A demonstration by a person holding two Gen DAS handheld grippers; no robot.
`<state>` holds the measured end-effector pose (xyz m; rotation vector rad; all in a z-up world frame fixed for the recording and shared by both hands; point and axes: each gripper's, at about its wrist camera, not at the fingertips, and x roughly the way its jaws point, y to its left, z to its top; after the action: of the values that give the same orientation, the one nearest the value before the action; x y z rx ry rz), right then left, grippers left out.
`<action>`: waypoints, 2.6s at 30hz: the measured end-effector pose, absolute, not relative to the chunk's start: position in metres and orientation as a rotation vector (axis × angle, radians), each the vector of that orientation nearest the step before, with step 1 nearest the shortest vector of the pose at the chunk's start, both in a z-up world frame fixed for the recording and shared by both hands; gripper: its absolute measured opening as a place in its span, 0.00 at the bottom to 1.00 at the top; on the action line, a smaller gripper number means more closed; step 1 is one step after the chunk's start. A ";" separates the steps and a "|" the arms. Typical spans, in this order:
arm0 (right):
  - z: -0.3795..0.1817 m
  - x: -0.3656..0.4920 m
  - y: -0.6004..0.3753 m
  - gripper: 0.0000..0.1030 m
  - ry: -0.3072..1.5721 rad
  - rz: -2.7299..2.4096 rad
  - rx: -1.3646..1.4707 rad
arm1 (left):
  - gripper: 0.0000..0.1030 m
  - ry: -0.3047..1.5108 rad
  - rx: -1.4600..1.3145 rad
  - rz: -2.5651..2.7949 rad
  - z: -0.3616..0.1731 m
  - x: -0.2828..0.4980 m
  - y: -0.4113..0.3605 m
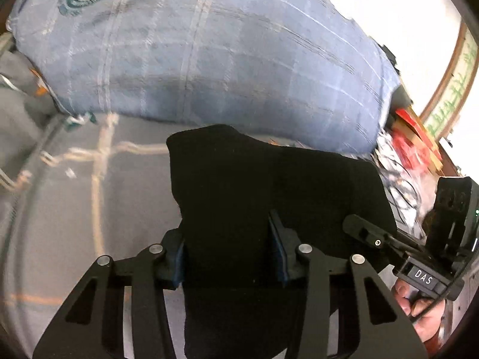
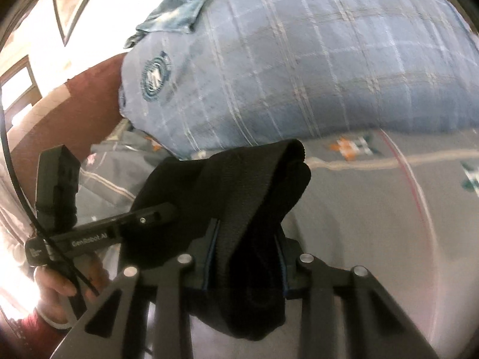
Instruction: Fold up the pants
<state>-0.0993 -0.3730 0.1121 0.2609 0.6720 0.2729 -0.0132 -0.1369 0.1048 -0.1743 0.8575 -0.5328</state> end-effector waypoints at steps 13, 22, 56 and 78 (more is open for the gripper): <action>0.054 -0.019 -0.338 0.64 0.788 0.158 0.141 | 0.86 0.995 -0.235 -0.342 0.033 0.052 -0.085; 0.087 -0.045 -0.325 0.50 0.727 0.283 0.164 | 0.86 0.924 -0.091 -0.260 0.051 0.034 -0.097; 0.128 -0.119 -0.297 0.75 0.560 0.191 0.089 | 0.86 0.668 -0.003 -0.117 0.121 -0.078 -0.088; 0.123 -0.118 -0.295 0.77 0.586 0.208 0.099 | 0.87 0.657 0.031 -0.085 0.119 -0.081 -0.084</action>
<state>-0.1183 -0.2950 0.1230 0.0993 0.5864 0.2079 -0.0808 -0.0841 0.1192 0.0307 0.6566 -0.0849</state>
